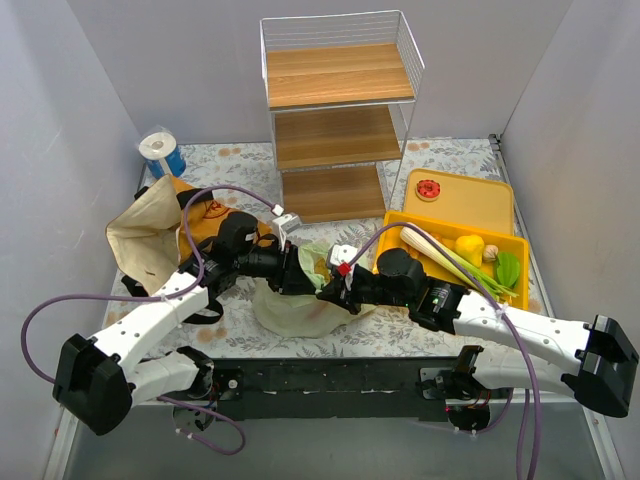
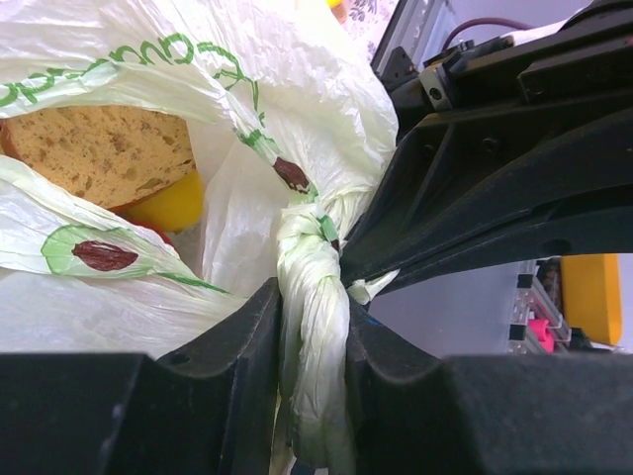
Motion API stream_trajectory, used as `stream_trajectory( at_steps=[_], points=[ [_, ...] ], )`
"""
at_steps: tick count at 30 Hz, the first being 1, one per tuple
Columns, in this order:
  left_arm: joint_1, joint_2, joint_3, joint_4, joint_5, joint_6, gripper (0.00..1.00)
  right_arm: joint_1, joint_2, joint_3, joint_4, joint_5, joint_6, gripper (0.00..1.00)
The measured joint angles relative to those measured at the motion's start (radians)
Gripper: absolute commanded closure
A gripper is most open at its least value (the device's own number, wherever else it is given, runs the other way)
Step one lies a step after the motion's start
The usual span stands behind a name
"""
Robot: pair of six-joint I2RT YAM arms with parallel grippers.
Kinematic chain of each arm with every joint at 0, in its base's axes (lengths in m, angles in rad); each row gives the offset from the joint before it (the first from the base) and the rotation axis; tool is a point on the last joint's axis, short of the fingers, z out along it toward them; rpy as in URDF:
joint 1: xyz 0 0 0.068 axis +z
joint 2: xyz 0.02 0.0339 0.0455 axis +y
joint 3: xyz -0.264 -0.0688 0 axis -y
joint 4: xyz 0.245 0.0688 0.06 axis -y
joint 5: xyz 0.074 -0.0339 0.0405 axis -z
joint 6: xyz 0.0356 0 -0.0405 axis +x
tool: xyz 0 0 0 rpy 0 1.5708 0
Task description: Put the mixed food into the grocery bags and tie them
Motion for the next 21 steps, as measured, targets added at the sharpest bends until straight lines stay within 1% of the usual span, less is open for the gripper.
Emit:
stream_trajectory(
  at_steps=[5,13,16,18,21],
  points=[
    [0.034,0.0,-0.002,0.042,0.063,-0.045,0.75,0.006,-0.007,0.0,0.002,0.014,-0.008,0.99],
    [0.049,0.016,-0.011,0.087,0.117,-0.089,0.64,0.013,-0.008,-0.005,0.007,0.021,-0.017,0.99],
    [0.051,0.024,-0.014,0.105,0.122,-0.107,0.64,0.018,-0.008,-0.005,0.008,0.021,-0.023,0.99],
    [0.051,0.031,-0.018,0.126,0.129,-0.12,0.65,0.022,-0.006,-0.005,0.008,0.023,-0.028,0.99],
    [0.051,0.04,-0.028,0.142,0.135,-0.135,0.71,0.027,-0.002,-0.005,0.007,0.025,-0.032,0.99]
  ],
)
